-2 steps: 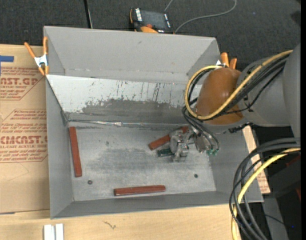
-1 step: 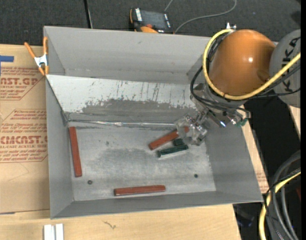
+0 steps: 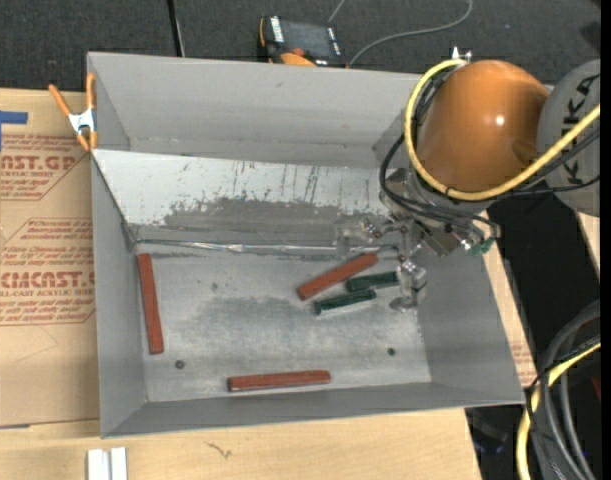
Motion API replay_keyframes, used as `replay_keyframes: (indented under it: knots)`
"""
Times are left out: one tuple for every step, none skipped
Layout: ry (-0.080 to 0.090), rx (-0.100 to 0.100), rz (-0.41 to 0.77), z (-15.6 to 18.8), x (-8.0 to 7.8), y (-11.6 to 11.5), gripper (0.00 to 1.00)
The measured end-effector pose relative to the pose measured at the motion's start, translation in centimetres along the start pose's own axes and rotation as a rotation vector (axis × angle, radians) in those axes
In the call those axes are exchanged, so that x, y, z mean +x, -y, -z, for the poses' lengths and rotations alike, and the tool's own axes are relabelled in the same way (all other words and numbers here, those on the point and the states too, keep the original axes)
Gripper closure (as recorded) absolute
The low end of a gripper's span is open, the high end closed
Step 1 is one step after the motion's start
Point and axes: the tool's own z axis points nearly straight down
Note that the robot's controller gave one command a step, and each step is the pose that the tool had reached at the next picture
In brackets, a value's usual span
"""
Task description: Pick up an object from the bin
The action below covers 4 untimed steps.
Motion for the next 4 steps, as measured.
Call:
replay_keyframes:
  knots:
    - [-0.006,-0.006,0.04,-13.3,0.7,2.2,0.0]
    - [0.0,0.001,0.08,-14.4,-1.5,4.1,0.0]
    - [0.003,0.001,0.078,-14.0,-1.6,4.2,1.0]
    - [0.003,0.007,0.096,-0.1,1.6,4.5,1.0]
